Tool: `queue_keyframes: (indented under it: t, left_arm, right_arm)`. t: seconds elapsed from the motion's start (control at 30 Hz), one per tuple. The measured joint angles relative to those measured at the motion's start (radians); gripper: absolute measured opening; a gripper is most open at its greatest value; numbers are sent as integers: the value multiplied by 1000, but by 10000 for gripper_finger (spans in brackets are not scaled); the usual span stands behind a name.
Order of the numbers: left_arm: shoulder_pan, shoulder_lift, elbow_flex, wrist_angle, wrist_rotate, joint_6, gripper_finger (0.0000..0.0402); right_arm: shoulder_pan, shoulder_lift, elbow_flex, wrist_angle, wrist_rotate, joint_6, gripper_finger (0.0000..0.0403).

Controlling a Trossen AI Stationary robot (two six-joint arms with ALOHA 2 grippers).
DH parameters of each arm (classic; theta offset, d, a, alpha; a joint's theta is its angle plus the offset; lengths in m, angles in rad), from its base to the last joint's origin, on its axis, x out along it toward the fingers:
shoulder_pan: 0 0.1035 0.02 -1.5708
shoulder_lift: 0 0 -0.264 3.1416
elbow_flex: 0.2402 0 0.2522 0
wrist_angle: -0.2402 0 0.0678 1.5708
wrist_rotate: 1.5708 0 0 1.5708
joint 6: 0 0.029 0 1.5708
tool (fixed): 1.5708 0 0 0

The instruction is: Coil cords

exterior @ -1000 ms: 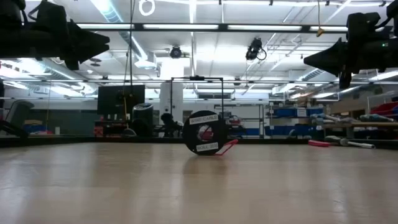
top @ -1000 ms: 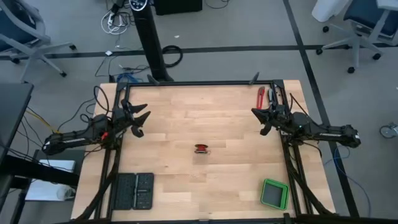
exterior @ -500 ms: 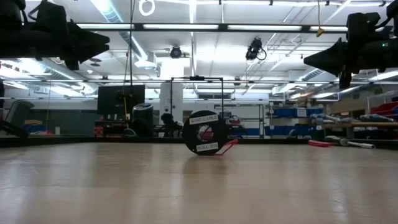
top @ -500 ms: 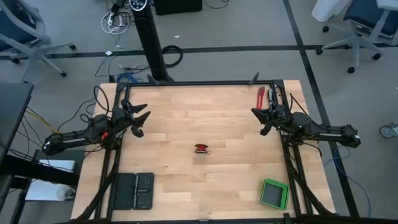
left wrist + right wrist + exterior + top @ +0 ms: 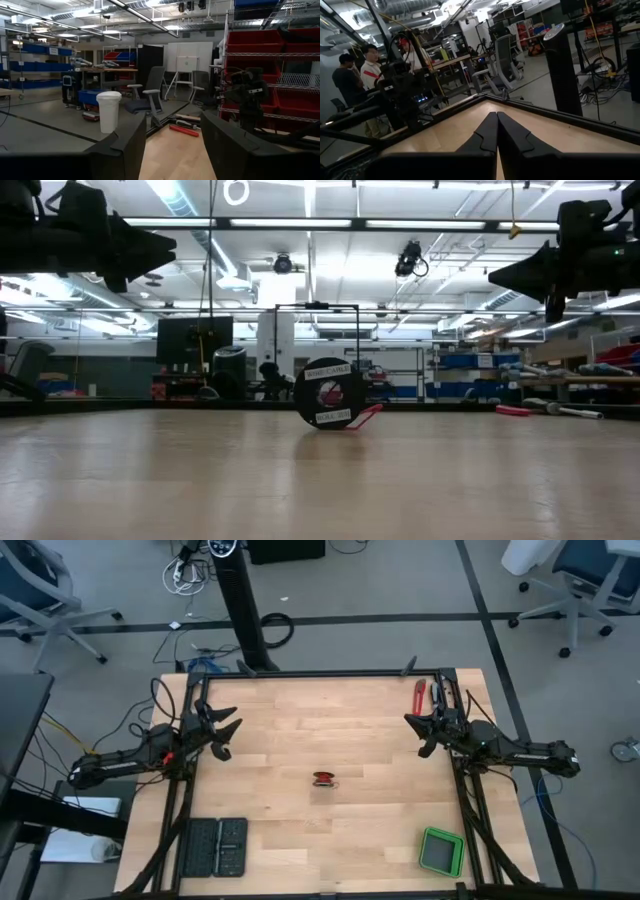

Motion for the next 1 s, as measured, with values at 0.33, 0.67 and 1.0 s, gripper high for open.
queue_keyframes:
  t: [0.33, 0.67, 1.0]
  left_arm:
    - [0, 0, 0, 0, 0, 0, 193]
    - [0, 0, 0, 0, 0, 0, 193]
    - [0, 0, 0, 0, 0, 0, 193]
  right_arm:
    - [0, 0, 0, 0, 0, 0, 8]
    - [0, 0, 0, 0, 0, 0, 8]
    - [0, 0, 0, 20, 0, 0, 8]
